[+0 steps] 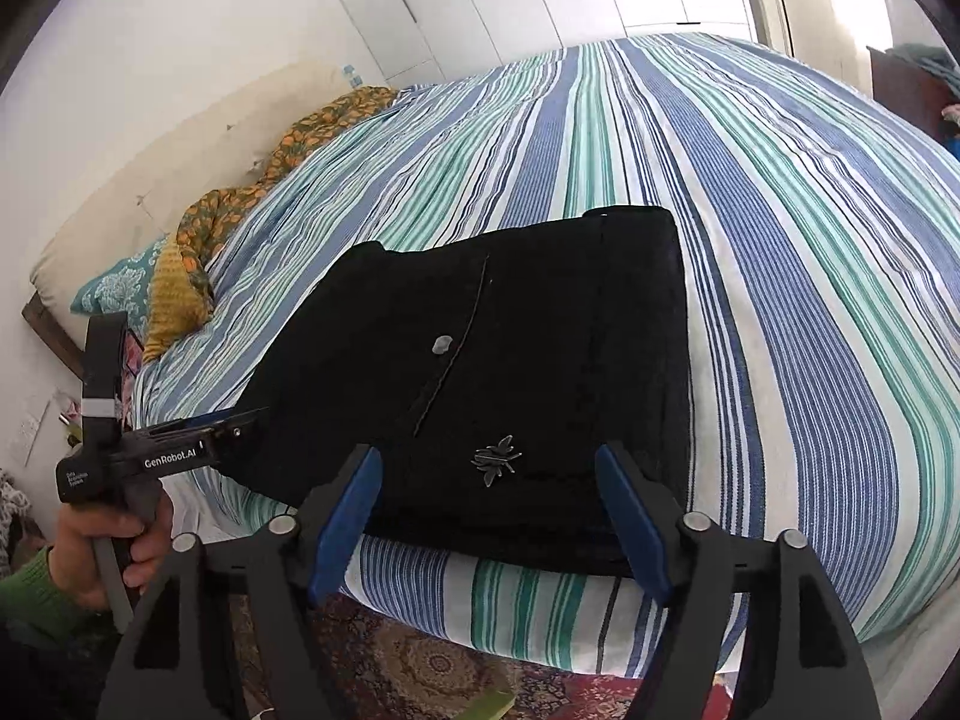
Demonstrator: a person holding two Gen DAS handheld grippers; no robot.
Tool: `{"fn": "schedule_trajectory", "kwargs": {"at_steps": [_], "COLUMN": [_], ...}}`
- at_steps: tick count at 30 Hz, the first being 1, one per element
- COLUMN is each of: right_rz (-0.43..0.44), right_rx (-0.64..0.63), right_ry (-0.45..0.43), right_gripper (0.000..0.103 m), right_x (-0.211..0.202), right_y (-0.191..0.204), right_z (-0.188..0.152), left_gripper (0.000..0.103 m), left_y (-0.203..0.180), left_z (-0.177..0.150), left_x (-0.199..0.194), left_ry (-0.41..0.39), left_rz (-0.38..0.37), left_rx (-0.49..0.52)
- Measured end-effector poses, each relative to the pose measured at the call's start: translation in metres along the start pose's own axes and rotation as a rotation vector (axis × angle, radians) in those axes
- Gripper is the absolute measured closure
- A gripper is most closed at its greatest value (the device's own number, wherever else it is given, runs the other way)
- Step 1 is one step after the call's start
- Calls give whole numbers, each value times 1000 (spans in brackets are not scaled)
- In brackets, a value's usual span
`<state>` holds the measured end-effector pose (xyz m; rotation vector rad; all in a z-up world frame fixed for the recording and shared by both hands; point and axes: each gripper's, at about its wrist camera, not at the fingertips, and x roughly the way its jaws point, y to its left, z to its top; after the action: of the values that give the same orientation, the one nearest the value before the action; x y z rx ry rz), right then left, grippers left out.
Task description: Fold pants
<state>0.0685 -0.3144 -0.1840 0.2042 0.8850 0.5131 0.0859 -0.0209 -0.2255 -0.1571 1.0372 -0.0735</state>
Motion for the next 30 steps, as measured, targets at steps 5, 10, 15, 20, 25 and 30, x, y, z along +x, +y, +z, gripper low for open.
{"fn": "schedule_trajectory", "kwargs": {"at_steps": [5,10,15,20,25,30], "right_rz": [-71,-38,-30,-46,-54,-62], "right_rx": [-138,-114,-113,-140,-150,-169], "right_ry": [13,3,0,4,3,3], "right_gripper": [13,12,9,6,6,3], "right_x": [8,7,7,9,10,11], "right_y": [23,14,15,19,21,24], "right_z": [-4,-4,-6,-7,-8,-9], "left_gripper": [22,21,19,19,19,19], "left_y": [-4,-2,-2,-3,-2,1], "left_z": [-1,-2,-2,-2,-2,-1], "left_x": [-2,-2,-2,-1,-1,-1], "left_ry": [-13,-19,-27,-30,-33,-24], "left_rz": [29,34,41,39,34,17], "left_rx": [10,4,7,12,12,4]}}
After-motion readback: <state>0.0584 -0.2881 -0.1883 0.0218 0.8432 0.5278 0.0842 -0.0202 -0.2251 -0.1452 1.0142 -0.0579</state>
